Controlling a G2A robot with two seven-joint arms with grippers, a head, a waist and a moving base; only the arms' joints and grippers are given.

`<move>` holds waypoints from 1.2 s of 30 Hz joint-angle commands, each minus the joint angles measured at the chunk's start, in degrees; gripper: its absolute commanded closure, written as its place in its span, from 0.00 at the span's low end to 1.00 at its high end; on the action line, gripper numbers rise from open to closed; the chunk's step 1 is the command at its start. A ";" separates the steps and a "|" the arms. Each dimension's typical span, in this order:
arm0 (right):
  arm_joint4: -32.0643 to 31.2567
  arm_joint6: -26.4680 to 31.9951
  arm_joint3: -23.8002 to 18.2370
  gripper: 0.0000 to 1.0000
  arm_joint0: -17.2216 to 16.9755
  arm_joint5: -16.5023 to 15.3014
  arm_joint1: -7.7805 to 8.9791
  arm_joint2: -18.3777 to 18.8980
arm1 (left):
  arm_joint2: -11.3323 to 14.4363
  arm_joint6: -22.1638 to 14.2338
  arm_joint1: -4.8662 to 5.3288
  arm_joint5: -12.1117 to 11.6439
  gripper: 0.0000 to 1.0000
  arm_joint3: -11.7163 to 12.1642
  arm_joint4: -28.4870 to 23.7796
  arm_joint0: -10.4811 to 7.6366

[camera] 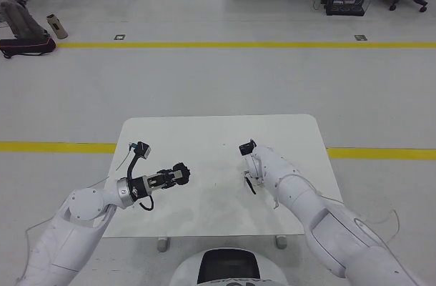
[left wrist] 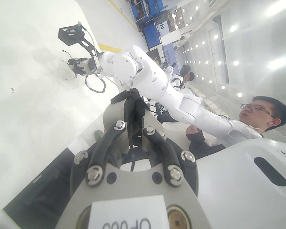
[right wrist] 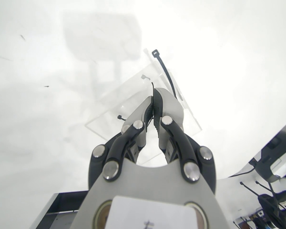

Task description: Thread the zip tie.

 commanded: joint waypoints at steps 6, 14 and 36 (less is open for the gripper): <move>-1.03 2.11 -7.84 1.00 -1.76 -0.44 2.75 3.79 | 0.00 0.00 0.00 0.00 1.00 0.00 0.00 0.00; -4.32 7.81 -31.69 1.00 -12.09 -3.03 10.24 17.38 | 0.00 0.00 0.00 0.00 1.00 0.00 0.00 0.00; 10.52 4.28 -60.28 1.00 -30.65 -18.09 15.85 39.73 | 0.00 0.00 0.00 0.00 1.00 0.00 0.00 0.00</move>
